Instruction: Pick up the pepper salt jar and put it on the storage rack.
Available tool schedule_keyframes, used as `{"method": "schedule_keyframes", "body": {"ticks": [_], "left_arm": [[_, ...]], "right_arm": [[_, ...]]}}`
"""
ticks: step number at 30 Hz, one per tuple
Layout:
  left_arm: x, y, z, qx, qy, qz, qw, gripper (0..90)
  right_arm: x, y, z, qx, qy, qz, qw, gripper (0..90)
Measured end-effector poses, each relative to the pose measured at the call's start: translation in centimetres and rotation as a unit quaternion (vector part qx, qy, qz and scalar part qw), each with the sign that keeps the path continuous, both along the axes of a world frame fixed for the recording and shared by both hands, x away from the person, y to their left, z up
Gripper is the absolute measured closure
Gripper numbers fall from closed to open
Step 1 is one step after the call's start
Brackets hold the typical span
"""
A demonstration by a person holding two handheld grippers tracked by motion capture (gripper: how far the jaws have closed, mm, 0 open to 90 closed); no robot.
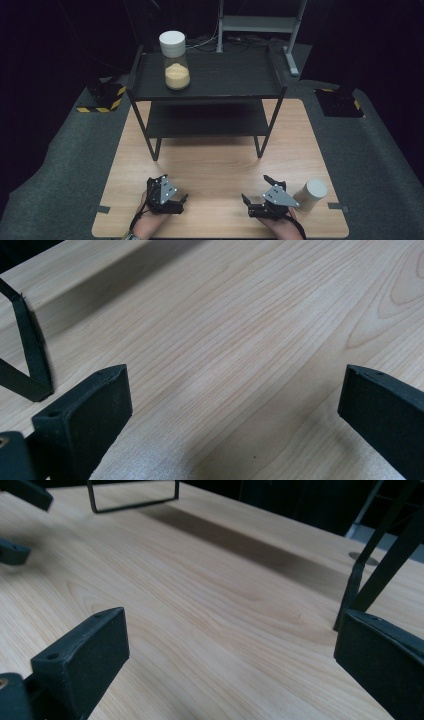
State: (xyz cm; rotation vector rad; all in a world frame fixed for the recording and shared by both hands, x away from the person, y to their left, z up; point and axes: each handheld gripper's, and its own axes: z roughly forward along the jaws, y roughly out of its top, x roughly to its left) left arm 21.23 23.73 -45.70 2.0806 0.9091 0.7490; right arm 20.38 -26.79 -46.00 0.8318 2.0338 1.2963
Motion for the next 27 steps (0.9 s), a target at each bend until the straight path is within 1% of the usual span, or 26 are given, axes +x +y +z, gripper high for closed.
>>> {"method": "schedule_keyframes", "body": {"ticks": [2, 7, 8, 9, 11, 13, 14, 16, 18, 21, 22, 23, 25, 26, 27], "left_arm": [[0.0, 0.0, 0.0, -0.002, 0.001, 0.001, 1.0, 1.1], [0.1, 0.1, 0.1, -0.004, 0.003, 0.002, 1.0, 1.1], [0.1, 0.1, 0.0, -0.004, 0.003, 0.002, 1.0, 1.1], [0.1, 0.1, 0.0, -0.004, 0.003, 0.002, 1.0, 1.1], [0.1, 0.1, 0.0, -0.003, 0.003, 0.002, 1.0, 1.1], [0.1, 0.1, 0.0, -0.002, 0.002, 0.002, 1.0, 1.1], [0.1, 0.0, 0.0, -0.002, 0.002, 0.001, 1.0, 1.1], [0.1, -0.1, 0.1, 0.003, 0.002, 0.0, 1.0, 1.1], [0.1, -0.1, 0.1, 0.004, 0.002, 0.0, 1.0, 1.1], [0.1, -0.1, 0.1, 0.002, 0.002, 0.0, 1.0, 1.1], [0.1, 0.0, 0.1, 0.001, 0.003, 0.0, 1.0, 1.1], [0.1, 0.0, 0.1, 0.001, 0.003, 0.0, 1.0, 1.1], [0.1, -0.1, 0.1, 0.001, 0.003, -0.001, 1.0, 1.1], [0.1, -0.1, 0.1, 0.003, 0.003, -0.001, 1.0, 1.1], [0.1, -0.1, 0.1, 0.003, 0.003, -0.001, 1.0, 1.1]], "right_arm": [[-0.1, 0.0, 0.0, 0.002, -0.003, 0.002, 1.0, 0.5], [-0.6, -0.1, 0.4, 0.012, -0.02, 0.0, 0.9997, 0.6], [-0.6, -0.1, 0.4, 0.012, -0.02, 0.0, 0.9997, 0.6], [-0.8, -0.2, 0.8, 0.018, -0.023, -0.004, 0.9995, 0.6], [-1.0, -0.2, 1.0, 0.022, -0.024, -0.006, 0.9995, 0.5], [-1.3, -0.4, 1.5, 0.03, -0.025, -0.008, 0.9992, 0.5], [-1.3, -0.4, 1.5, 0.03, -0.025, -0.008, 0.9992, 0.5], [-1.7, -0.6, 2.0, 0.034, -0.033, -0.006, 0.9989, 0.5], [-1.9, -0.6, 2.2, 0.036, -0.035, -0.007, 0.9987, 0.5], [-2.7, -0.8, 3.4, 0.04, -0.045, -0.01, 0.9981, 0.0], [-2.7, -0.8, 3.4, 0.04, -0.045, -0.01, 0.9981, 0.0], [-3.0, -1.1, 4.0, 0.044, -0.049, -0.013, 0.9977, 0.0], [-3.1, -1.2, 4.1, 0.045, -0.05, -0.015, 0.9976, 0.0], [-3.4, -1.6, 4.5, 0.052, -0.049, -0.016, 0.9973, 0.0], [-3.6, -1.9, 4.7, 0.055, -0.052, -0.018, 0.997, 0.0]]}}
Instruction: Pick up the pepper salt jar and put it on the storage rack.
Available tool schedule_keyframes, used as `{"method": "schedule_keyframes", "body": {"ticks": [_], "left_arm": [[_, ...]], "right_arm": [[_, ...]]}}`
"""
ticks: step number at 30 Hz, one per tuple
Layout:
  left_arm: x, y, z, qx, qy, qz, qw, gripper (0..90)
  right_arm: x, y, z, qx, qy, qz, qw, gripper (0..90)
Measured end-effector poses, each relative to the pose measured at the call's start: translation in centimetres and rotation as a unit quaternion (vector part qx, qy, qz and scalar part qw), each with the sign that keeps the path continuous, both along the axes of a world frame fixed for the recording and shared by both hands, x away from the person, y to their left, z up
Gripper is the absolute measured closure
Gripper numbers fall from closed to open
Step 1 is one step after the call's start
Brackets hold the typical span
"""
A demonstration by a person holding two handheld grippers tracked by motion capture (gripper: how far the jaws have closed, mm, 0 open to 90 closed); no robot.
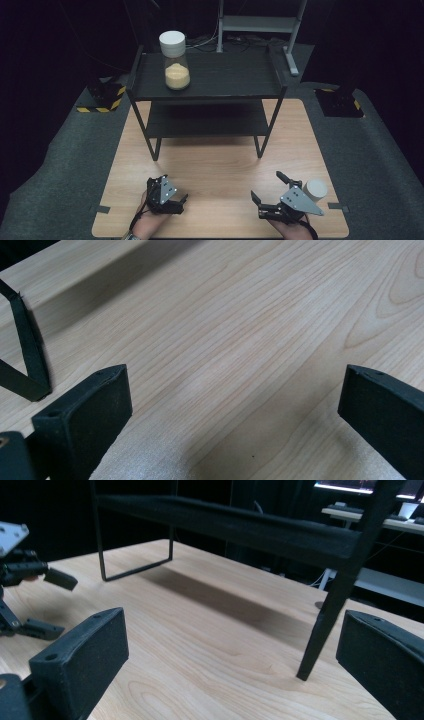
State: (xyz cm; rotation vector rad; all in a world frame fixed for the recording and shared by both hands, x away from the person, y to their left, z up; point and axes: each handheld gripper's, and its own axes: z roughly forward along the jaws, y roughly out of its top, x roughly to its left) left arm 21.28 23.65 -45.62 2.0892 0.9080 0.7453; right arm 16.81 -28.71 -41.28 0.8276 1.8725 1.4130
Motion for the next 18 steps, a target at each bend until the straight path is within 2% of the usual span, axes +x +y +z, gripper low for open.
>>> {"method": "schedule_keyframes", "body": {"ticks": [5, 9, 12, 18], "left_arm": [[0.0, 0.0, 0.0, -0.001, 0.0, -0.001, 1.0, 1.1], [0.0, 0.1, 0.0, -0.004, 0.0, -0.003, 1.0, 1.1], [0.0, 0.2, 0.0, -0.007, 0.0, -0.002, 1.0, 1.1], [0.1, 0.5, -0.1, -0.013, 0.001, -0.004, 0.9999, 1.1]], "right_arm": [[-0.7, -0.8, 0.5, 0.004, -0.012, -0.012, 0.9998, 0.0], [-1.2, -1.5, 0.8, -0.006, -0.022, -0.029, 0.9993, 0.0], [-1.4, -2.0, 0.8, -0.003, -0.022, -0.037, 0.9991, 0.0], [-2.2, -2.9, 0.9, -0.002, -0.031, -0.068, 0.9972, 0.0]]}}
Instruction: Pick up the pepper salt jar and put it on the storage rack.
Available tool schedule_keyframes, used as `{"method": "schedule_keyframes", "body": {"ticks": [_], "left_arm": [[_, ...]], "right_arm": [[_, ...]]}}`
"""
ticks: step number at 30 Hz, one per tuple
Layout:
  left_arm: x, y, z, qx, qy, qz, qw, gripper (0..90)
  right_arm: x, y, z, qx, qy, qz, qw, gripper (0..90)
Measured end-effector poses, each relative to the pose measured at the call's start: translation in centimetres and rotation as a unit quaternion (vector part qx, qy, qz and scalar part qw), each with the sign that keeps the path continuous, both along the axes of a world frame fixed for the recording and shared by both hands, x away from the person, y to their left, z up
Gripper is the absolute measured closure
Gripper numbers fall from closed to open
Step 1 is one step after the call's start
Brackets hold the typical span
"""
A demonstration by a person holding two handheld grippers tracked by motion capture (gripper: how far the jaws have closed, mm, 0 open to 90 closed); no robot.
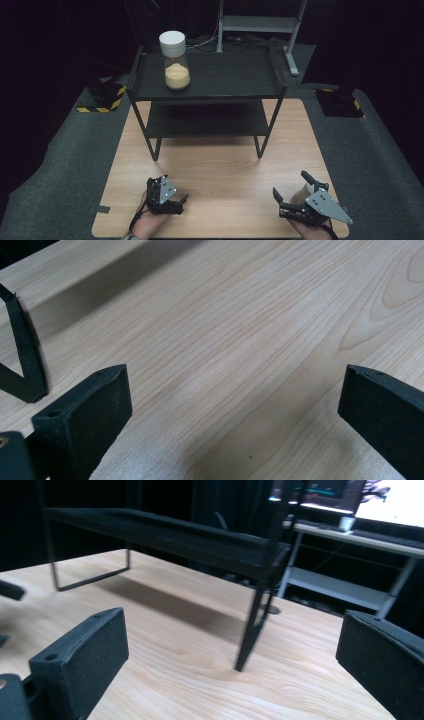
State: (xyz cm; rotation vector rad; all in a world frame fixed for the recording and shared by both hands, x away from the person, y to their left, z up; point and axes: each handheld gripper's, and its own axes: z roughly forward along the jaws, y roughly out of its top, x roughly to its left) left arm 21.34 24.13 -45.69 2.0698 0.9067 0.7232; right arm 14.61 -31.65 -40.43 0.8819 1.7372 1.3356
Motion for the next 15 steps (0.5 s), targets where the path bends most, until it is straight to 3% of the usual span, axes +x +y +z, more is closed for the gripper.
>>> {"method": "schedule_keyframes", "body": {"ticks": [15], "left_arm": [[0.0, 0.1, 0.0, 0.0, -0.001, -0.005, 1.0, 1.1]], "right_arm": [[-1.0, -2.4, -0.6, 0.016, 0.01, -0.053, 0.9984, 0.0]]}}
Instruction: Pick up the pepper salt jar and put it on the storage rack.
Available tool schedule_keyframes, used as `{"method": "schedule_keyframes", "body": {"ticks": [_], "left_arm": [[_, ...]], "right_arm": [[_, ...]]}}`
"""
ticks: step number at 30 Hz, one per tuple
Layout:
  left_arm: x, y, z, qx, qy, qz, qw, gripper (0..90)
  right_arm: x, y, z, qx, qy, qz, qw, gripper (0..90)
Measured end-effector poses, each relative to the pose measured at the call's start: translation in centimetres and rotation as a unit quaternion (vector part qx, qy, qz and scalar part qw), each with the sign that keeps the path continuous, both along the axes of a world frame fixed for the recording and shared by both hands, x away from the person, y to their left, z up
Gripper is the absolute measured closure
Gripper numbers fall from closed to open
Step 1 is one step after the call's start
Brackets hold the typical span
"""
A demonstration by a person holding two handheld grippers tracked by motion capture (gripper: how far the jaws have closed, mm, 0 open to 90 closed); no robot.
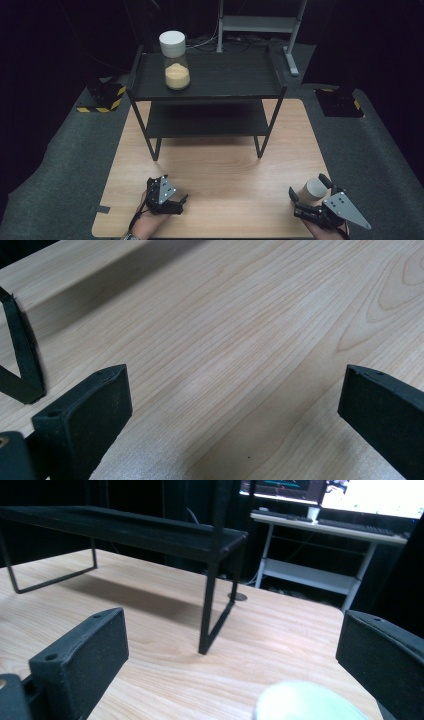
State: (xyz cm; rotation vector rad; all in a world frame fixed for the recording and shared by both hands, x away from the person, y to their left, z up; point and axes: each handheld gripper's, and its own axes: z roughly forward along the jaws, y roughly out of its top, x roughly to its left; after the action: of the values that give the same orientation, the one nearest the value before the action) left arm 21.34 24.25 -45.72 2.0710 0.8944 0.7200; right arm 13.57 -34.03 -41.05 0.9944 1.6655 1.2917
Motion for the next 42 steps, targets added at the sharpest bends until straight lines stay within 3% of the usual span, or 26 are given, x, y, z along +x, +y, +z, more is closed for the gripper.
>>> {"method": "schedule_keyframes", "body": {"ticks": [8, 20, 26, 42], "left_arm": [[0.1, 0.0, 0.0, 0.0, 0.001, -0.001, 1.0, 1.1], [0.0, 0.1, 0.0, -0.001, -0.001, -0.001, 1.0, 1.1], [0.0, 0.0, 0.0, 0.0, -0.001, -0.002, 1.0, 1.1], [0.0, 0.1, 0.0, -0.001, 0.0, -0.002, 1.0, 1.1]], "right_arm": [[-0.3, -0.9, -0.8, 0.007, 0.012, -0.025, 0.9996, 0.0], [-0.1, -1.7, -2.7, 0.022, 0.057, -0.047, 0.997, 1.2], [0.4, -2.6, -3.4, 0.04, 0.078, -0.042, 0.9952, 8.7], [0.5, -4.0, -4.0, 0.051, 0.08, -0.02, 0.9953, 32.4]]}}
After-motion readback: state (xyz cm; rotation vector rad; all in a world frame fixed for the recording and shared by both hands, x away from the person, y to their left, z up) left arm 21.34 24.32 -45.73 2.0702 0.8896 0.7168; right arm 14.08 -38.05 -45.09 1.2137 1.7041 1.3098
